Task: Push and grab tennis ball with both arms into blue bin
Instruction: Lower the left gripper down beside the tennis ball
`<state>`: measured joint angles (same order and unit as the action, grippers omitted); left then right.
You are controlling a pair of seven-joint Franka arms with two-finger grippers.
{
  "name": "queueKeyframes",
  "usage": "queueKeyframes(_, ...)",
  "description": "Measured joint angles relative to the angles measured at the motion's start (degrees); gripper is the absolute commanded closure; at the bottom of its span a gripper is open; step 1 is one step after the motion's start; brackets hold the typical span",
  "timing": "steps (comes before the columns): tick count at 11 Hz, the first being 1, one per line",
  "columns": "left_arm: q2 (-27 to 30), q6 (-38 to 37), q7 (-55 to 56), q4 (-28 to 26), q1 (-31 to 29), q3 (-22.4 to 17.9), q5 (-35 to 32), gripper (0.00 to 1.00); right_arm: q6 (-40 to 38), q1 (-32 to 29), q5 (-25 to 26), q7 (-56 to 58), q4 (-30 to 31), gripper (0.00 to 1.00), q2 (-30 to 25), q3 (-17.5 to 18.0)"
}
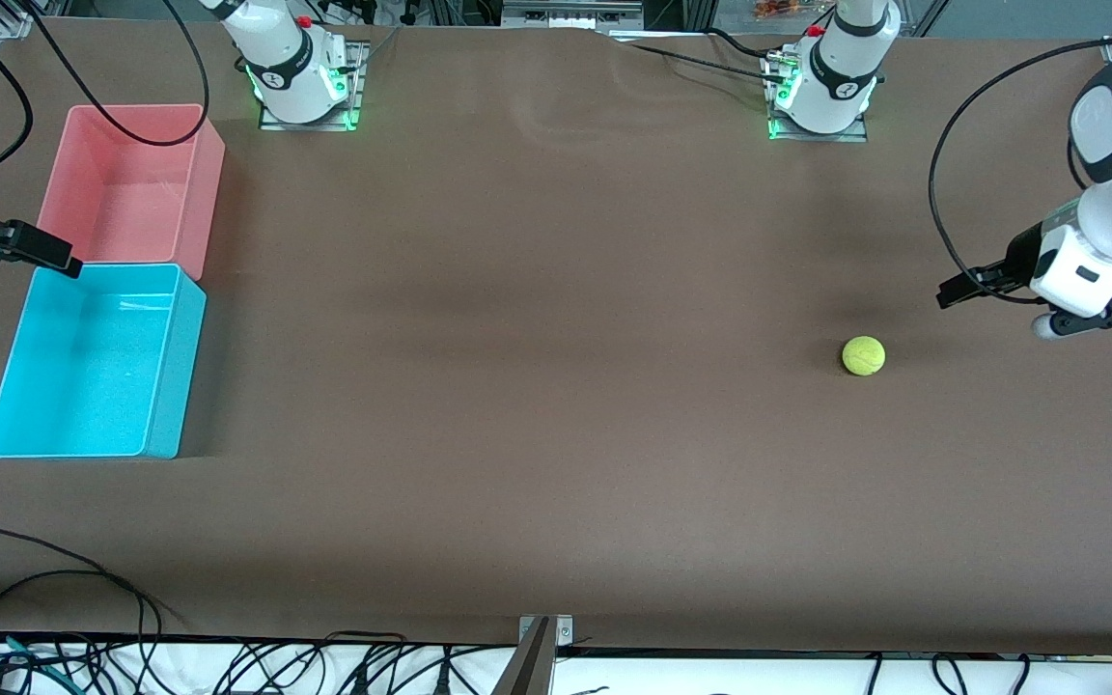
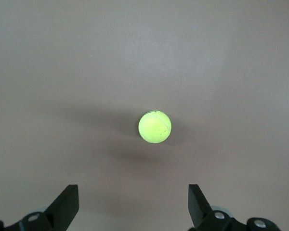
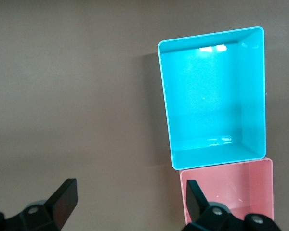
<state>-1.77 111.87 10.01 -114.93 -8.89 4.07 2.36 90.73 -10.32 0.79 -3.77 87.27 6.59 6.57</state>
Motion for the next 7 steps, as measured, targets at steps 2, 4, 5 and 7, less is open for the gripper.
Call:
queueKeyframes(2, -1.6, 4.5, 0.0, -2.0, 0.0, 0.0, 0.5, 0.0, 0.0, 0.0, 0.0, 0.0, 0.0, 0.0, 0.0, 0.1)
queueKeyframes(4, -3.1, 8.7, 0.0, -3.6, 0.0, 0.0, 0.5, 0.0, 0.0, 0.0, 0.0, 0.0, 0.0, 0.0, 0.0, 0.1)
queueKeyframes(5, -3.8, 10.7, 0.0, -4.5, 0.0, 0.0, 0.5, 0.0, 0.0, 0.0, 0.0, 0.0, 0.0, 0.0, 0.1, 0.1)
queueKeyframes(7, -5.5, 13.1, 0.0, -5.5, 0.0, 0.0, 0.5, 0.0, 0.0, 0.0, 0.0, 0.0, 0.0, 0.0, 0.1, 0.1)
